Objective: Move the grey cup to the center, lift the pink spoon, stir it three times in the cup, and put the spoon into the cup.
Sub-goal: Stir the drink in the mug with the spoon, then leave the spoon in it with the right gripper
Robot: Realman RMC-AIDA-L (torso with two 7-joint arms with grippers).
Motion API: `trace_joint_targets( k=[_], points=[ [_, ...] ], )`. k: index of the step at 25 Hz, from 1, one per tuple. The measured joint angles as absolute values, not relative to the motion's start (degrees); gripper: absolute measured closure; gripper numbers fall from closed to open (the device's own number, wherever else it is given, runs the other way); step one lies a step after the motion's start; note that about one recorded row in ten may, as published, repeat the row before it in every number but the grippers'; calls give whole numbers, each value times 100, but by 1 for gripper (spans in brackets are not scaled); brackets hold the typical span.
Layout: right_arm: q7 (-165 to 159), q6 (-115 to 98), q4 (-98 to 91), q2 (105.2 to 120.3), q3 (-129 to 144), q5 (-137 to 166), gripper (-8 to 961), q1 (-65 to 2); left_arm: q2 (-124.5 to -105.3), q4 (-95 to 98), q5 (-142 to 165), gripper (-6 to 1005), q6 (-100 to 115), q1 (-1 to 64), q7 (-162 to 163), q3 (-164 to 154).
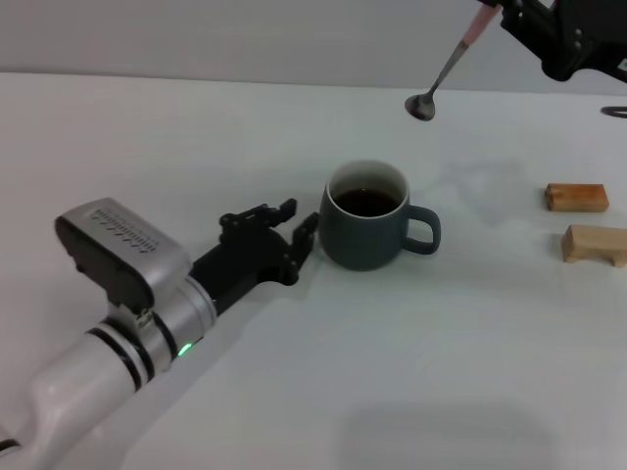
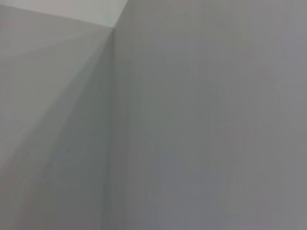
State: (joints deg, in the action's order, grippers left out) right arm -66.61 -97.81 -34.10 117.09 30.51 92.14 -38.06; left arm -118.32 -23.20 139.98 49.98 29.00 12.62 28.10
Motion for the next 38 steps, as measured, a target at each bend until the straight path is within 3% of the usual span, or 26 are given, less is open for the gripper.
trace_joint_targets(
  k=[16,38],
  points=[
    [-6377,-9208,-3205,11826,3059,9003,853,-3964,-11821,-2078,14000,698,5341,2540,1209,3942],
    [-6512,-8553,-2393,11837,3169,8903,853,-4461,-11812,-2004,13990,698,6069,2033,1262,4413]
  ],
)
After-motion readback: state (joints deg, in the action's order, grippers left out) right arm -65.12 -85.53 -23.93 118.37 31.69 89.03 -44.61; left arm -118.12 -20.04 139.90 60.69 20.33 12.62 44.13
